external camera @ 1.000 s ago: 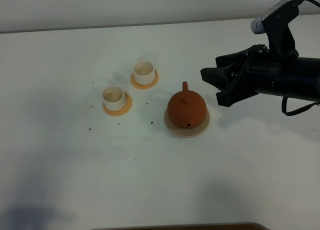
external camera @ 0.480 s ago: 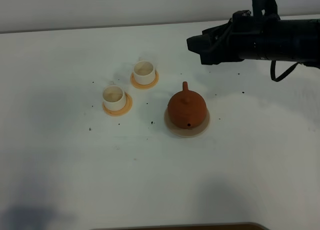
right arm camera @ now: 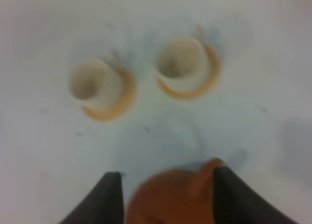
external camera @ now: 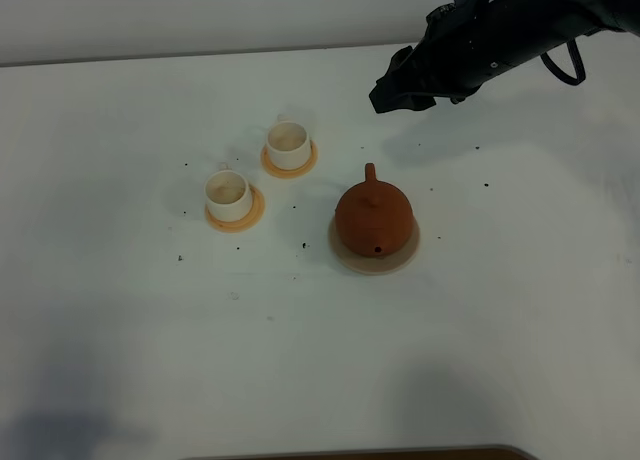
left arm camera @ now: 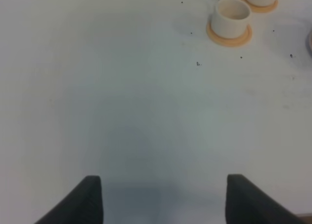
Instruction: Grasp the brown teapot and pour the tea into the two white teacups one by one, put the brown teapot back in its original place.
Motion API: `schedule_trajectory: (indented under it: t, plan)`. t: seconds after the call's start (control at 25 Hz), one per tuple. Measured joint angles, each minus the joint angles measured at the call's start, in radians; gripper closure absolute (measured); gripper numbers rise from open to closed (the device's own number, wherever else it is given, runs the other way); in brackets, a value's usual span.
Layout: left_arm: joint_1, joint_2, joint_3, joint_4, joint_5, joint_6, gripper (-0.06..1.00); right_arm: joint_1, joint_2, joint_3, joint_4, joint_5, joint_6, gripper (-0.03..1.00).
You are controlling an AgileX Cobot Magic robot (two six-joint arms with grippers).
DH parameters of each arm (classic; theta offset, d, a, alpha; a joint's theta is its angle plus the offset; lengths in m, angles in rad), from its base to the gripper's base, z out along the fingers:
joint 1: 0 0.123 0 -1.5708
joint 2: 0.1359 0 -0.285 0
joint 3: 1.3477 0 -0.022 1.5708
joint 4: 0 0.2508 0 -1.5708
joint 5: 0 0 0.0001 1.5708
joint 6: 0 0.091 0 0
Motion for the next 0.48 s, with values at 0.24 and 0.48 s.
schedule_trajectory:
  t: [0.24, 0.48]
  plan:
    - [0.000, 0.000, 0.000, 0.000, 0.000, 0.000, 0.37, 0.002, 0.118, -0.087, 0.023, 0.005, 0.106, 0.52]
    - [0.000, 0.000, 0.000, 0.000, 0.000, 0.003, 0.37, 0.068, 0.220, -0.216, -0.093, 0.027, 0.193, 0.52]
